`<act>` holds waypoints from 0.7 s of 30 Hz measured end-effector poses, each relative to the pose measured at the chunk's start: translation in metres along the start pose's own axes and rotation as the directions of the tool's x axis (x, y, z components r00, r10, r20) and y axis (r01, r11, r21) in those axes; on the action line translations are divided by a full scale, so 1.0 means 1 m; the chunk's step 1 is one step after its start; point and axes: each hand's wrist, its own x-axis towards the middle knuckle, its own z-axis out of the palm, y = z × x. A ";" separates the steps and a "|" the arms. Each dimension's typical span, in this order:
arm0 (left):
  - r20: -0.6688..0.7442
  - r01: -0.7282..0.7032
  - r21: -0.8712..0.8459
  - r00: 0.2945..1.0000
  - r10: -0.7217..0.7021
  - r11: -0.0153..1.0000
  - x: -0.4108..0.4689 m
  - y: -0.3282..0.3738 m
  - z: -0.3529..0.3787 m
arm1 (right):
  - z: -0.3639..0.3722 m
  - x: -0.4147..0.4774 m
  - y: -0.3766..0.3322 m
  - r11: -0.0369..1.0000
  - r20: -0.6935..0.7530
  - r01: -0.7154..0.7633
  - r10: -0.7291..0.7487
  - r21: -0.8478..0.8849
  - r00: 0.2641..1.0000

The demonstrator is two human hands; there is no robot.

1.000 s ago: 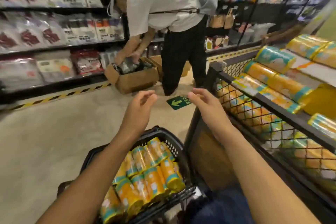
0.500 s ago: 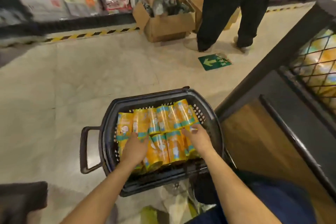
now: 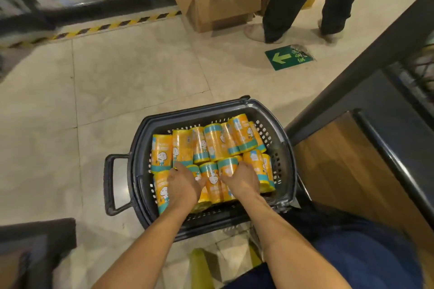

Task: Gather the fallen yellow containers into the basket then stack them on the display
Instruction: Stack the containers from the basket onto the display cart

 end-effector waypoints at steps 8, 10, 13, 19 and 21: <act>0.103 0.027 -0.400 0.995 0.016 0.916 -0.014 -0.005 -0.047 | -0.046 -0.020 0.010 0.792 0.063 0.034 -0.091 0.609 0.994; 0.097 -0.025 -0.473 0.992 0.080 0.881 -0.024 0.006 -0.065 | -0.071 -0.032 0.009 0.724 0.006 0.090 -0.130 0.684 0.992; 0.042 -0.112 -0.605 0.984 0.171 0.788 -0.046 0.039 -0.095 | -0.116 -0.060 0.007 0.625 -0.049 0.141 -0.162 0.768 0.986; -0.095 -0.394 -0.722 0.870 0.483 0.569 -0.125 0.129 -0.147 | -0.220 -0.139 0.032 0.565 -0.313 0.368 -0.196 0.739 0.929; -0.143 -0.487 -0.714 0.805 0.576 0.503 -0.161 0.158 -0.165 | -0.257 -0.175 0.046 0.537 -0.414 0.446 -0.186 0.716 0.891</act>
